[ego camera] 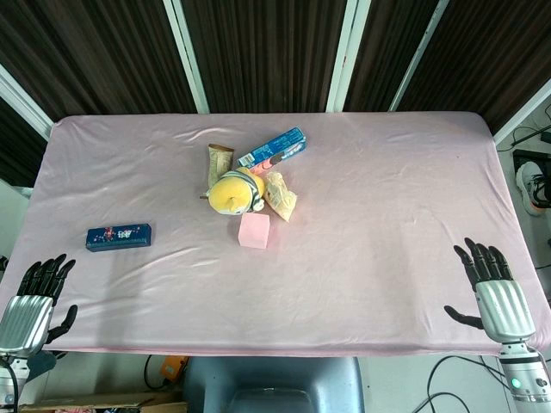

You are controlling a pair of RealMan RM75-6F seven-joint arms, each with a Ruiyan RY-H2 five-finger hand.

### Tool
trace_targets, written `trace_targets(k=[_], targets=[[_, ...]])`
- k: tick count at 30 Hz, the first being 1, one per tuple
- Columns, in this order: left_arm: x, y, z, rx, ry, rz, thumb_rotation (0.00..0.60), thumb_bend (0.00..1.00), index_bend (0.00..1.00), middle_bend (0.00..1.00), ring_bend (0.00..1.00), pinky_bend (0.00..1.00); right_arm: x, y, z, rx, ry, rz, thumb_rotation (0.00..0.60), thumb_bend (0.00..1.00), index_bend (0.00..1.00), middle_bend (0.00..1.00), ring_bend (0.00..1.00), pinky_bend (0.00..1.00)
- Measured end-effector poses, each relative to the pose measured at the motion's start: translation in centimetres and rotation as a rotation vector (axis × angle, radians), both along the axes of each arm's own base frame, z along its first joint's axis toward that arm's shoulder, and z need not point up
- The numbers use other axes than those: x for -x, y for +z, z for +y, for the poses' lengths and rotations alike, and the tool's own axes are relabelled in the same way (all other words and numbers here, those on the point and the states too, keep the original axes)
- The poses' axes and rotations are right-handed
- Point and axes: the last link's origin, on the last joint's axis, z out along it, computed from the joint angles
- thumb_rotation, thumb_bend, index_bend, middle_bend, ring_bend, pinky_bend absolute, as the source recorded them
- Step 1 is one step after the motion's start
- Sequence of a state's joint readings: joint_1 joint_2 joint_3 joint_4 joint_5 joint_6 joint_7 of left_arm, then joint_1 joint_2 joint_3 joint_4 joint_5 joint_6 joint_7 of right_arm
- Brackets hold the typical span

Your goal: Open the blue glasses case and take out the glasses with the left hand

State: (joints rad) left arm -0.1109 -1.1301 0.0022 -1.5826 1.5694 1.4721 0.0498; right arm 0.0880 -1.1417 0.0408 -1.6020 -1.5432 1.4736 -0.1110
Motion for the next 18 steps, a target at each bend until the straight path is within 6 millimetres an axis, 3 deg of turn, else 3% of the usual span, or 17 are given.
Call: trace_targets(k=[7,12,15,18], targets=[[-0.3,-0.3,0.4,0.018,-0.022,-0.008,0.6,0.41,0.0,0.01,0.0,0.0,0.0,0.1,0.1,-0.003,0.001,-0.002,0.6,0.19,0.0,0.0,0.0,0.0],[-0.9,-0.7,1.4,0.069,-0.092,-0.072,0.6,0.57,0.0,0.12,0.01,0.03,0.1,0.5,0.6,0.009,0.004,-0.009,0.6,0.19,0.0,0.0,0.0,0.0],[-1.6,-0.6,3.4,0.096,-0.155,-0.124,0.6,0.63,0.0,0.16,0.02,0.02,0.2,0.7,0.7,0.01,0.001,-0.016,0.6,0.19,0.0,0.0,0.0,0.0],[-2.5,-0.3,6.8,0.096,-0.217,-0.133,0.6,0.67,0.0,0.18,0.03,0.03,0.2,0.8,0.7,0.007,0.004,-0.018,0.6,0.19,0.0,0.0,0.0,0.0]])
